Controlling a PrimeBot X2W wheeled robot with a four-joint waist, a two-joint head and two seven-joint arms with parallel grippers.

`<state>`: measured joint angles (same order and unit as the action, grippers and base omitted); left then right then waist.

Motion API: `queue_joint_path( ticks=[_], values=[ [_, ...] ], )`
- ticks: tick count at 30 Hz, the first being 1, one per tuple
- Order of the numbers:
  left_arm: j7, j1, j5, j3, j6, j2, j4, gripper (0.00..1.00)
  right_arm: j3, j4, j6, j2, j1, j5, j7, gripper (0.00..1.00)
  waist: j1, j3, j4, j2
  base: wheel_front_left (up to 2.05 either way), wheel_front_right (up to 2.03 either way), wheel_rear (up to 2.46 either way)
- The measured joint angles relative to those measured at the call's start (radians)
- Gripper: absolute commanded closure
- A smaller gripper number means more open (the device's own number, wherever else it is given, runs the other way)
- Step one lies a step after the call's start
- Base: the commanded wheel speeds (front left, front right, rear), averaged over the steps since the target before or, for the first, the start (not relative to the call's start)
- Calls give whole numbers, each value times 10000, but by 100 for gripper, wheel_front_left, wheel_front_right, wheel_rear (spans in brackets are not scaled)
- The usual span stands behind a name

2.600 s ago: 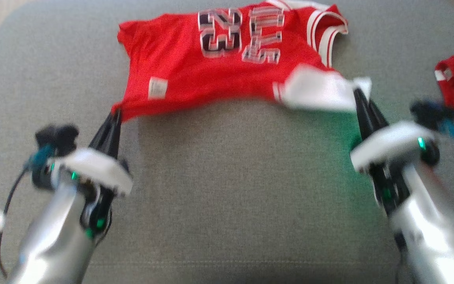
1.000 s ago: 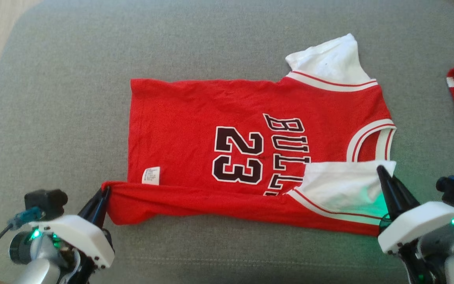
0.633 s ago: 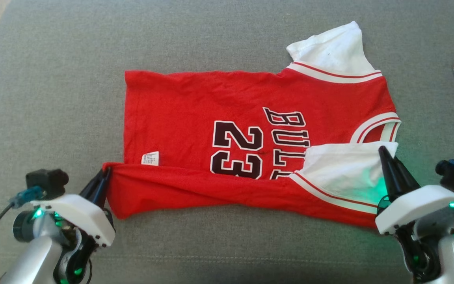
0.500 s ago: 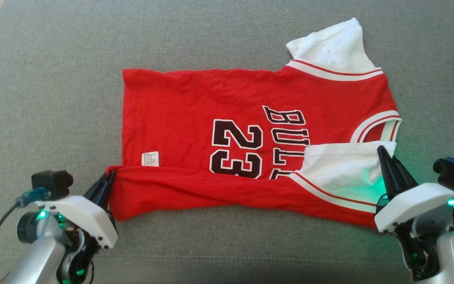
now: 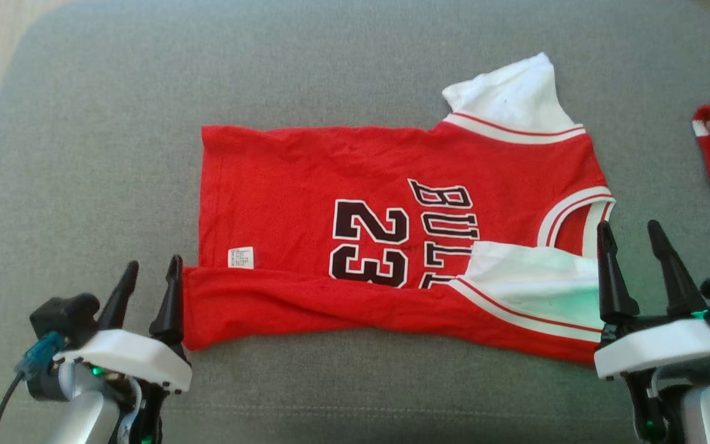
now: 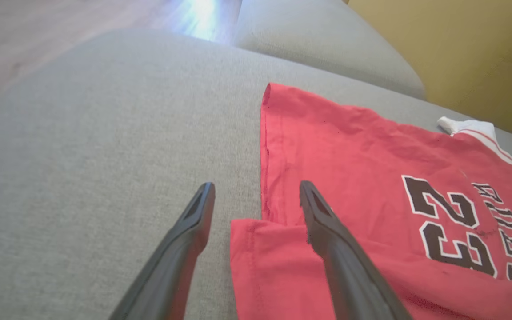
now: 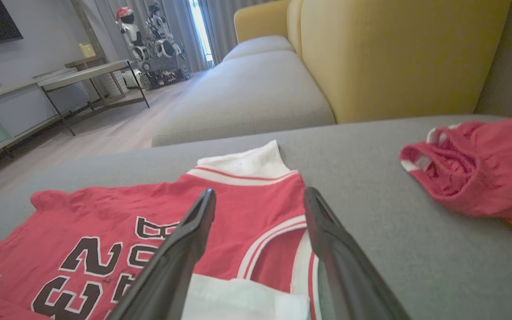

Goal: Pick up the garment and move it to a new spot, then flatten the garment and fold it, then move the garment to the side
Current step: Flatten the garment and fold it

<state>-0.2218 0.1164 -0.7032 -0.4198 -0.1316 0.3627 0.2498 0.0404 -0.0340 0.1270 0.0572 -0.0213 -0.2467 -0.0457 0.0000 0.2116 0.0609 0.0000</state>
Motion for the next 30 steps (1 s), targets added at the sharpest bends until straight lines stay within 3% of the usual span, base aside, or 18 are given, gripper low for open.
queue_joint_path(
  ticks=[8, 12, 30],
  values=[
    [-278, -147, 1655, 671, -639, -198, -1421, 0, -109, -525, 0, -94, -140, 1070, 1302, 0, 0, -662, 39, 0, 0, 0, 0],
    [-278, -796, 2171, 830, -706, -339, -1824, 0, -199, -619, 0, -105, -435, 1177, 1430, 0, 0, -981, -9, 0, 0, 0, 0],
    [-278, -1162, 2266, 828, -533, -393, -1616, 0, -186, -453, 0, -125, -747, 874, 1429, 0, 0, -1041, -119, 0, 0, 0, 0]
  ],
)
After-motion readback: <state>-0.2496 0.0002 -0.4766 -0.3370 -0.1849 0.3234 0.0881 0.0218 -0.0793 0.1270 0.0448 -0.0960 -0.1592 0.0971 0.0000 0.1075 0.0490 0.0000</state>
